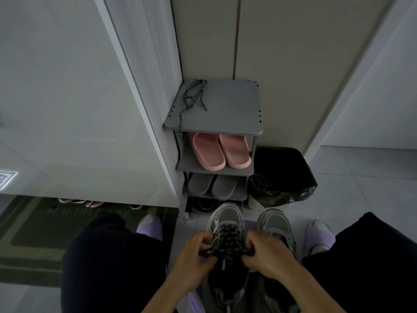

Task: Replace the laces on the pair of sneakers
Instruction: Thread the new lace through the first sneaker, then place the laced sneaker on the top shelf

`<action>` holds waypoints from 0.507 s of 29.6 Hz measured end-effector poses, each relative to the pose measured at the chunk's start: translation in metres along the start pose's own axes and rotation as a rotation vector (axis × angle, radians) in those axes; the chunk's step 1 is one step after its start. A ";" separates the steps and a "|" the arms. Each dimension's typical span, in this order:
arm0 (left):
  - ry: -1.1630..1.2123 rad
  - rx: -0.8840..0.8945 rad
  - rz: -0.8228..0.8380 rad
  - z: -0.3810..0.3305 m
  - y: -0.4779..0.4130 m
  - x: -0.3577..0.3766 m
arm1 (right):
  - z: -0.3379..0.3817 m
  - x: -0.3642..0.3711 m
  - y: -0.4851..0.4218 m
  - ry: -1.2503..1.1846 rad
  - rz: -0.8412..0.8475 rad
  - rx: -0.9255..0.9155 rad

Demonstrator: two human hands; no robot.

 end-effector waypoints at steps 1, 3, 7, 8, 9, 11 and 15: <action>-0.008 0.037 -0.008 -0.001 0.002 0.000 | 0.002 0.000 0.000 -0.014 0.001 -0.020; -0.181 0.143 0.021 -0.005 0.004 0.010 | 0.008 0.004 0.000 -0.037 0.038 -0.033; -0.727 0.303 0.115 -0.015 -0.003 0.036 | 0.007 0.008 -0.002 -0.115 0.058 0.011; -0.782 0.313 0.091 -0.024 -0.007 0.036 | 0.007 0.009 -0.001 -0.123 0.053 0.015; -0.798 0.338 0.073 -0.029 -0.010 0.039 | 0.009 0.013 0.001 -0.111 0.041 0.014; -0.694 0.349 0.069 -0.028 -0.012 0.042 | 0.016 0.019 0.008 -0.043 0.039 0.006; -0.503 0.401 0.001 -0.026 -0.007 0.034 | 0.018 0.026 0.010 -0.203 -0.045 0.141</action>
Point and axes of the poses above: each hand's wrist, its own y-axis away from the middle knuckle, its own x-axis out of the palm, z = x × y, the point moved 7 cm from there along -y, towards the middle knuckle, and after that the axes turned 10 degrees about -z, right-handed, at the moved point
